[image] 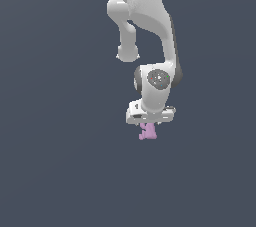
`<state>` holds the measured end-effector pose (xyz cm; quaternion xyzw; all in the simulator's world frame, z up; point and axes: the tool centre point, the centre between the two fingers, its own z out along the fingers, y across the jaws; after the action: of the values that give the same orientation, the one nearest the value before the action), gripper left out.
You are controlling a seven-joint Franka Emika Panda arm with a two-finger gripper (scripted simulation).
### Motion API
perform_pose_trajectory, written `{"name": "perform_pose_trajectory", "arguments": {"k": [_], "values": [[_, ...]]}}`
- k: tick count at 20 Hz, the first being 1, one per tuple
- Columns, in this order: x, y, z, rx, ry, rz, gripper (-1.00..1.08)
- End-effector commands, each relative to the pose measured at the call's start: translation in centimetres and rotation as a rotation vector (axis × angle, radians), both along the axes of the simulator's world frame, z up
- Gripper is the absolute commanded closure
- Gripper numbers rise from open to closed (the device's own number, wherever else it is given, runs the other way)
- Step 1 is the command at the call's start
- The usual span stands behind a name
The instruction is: Pick up the object and move it to a goal position.
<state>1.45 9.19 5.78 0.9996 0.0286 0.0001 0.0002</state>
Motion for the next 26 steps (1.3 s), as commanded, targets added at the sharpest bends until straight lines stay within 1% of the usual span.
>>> {"name": "perform_pose_trajectory", "arguments": {"k": [1,6,11,12,22,26], "values": [[-0.1,0.0,-1.1,0.000,0.001,0.000,-0.92],[-0.1,0.0,-3.4,0.000,0.000,-0.001,-0.92],[0.0,0.1,-4.1,0.000,0.000,-0.001,-0.92],[0.0,0.1,-4.1,0.000,0.000,-0.001,1.08],[0.0,0.1,-3.9,0.001,-0.001,0.000,1.08],[0.1,-0.3,-3.4,0.001,-0.001,0.000,1.08]]}}
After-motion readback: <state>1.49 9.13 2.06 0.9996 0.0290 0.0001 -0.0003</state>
